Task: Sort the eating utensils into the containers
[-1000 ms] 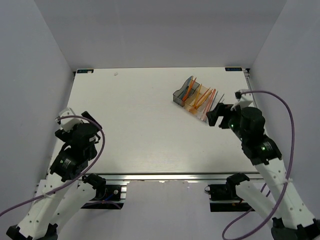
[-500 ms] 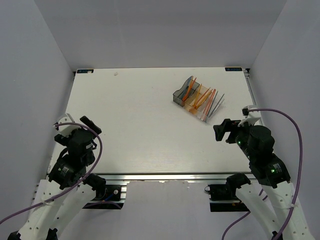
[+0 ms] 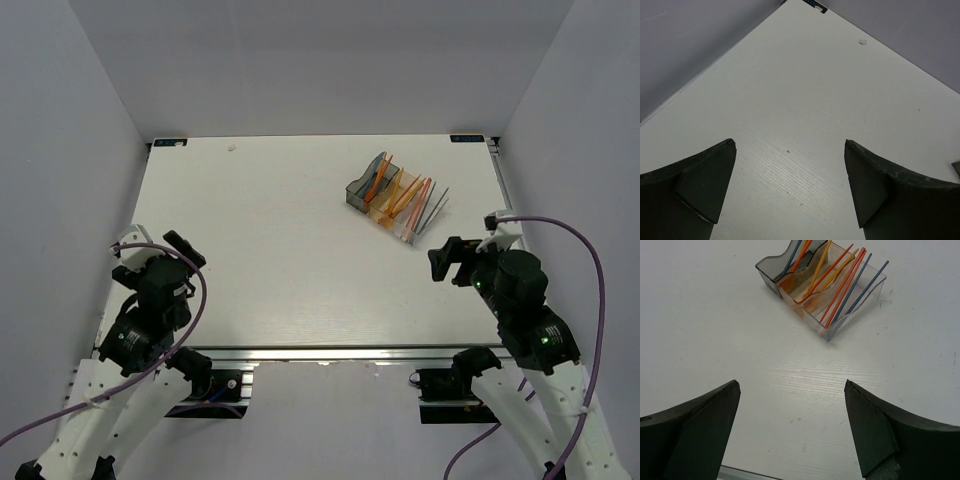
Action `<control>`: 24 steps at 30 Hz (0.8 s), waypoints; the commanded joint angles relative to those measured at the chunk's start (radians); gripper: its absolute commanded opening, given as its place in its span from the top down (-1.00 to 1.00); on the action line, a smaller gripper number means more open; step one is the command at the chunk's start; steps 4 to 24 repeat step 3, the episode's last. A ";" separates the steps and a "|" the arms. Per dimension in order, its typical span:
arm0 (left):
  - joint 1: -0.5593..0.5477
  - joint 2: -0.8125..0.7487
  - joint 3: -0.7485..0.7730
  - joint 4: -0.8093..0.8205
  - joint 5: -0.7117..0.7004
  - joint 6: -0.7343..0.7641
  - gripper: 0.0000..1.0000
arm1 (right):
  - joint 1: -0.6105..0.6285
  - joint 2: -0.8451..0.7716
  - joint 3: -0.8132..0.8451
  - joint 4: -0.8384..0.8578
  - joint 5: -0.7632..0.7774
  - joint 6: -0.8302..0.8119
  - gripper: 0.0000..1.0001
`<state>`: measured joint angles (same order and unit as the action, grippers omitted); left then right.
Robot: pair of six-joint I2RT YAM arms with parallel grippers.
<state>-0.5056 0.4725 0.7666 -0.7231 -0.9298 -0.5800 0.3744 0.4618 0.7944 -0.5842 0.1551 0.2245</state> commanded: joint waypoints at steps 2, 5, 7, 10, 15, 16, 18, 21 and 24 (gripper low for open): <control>0.004 -0.003 -0.012 0.021 0.014 0.016 -0.96 | 0.003 0.012 0.008 0.006 0.020 -0.008 -0.79; 0.004 -0.005 -0.015 0.021 0.016 0.016 -0.96 | 0.003 0.014 0.011 0.003 0.021 -0.008 -0.79; 0.004 -0.005 -0.015 0.021 0.016 0.016 -0.96 | 0.003 0.014 0.011 0.003 0.021 -0.008 -0.79; 0.004 -0.005 -0.015 0.021 0.016 0.016 -0.96 | 0.003 0.014 0.011 0.003 0.021 -0.008 -0.79; 0.004 -0.005 -0.015 0.021 0.016 0.016 -0.96 | 0.003 0.014 0.011 0.003 0.021 -0.008 -0.79; 0.004 -0.005 -0.015 0.021 0.016 0.016 -0.96 | 0.003 0.014 0.011 0.003 0.021 -0.008 -0.79; 0.004 -0.005 -0.015 0.021 0.016 0.016 -0.96 | 0.003 0.014 0.011 0.003 0.021 -0.008 -0.79; 0.004 -0.005 -0.015 0.021 0.016 0.016 -0.96 | 0.003 0.014 0.011 0.003 0.021 -0.008 -0.79; 0.004 -0.005 -0.015 0.021 0.016 0.016 -0.96 | 0.003 0.014 0.011 0.003 0.021 -0.008 -0.79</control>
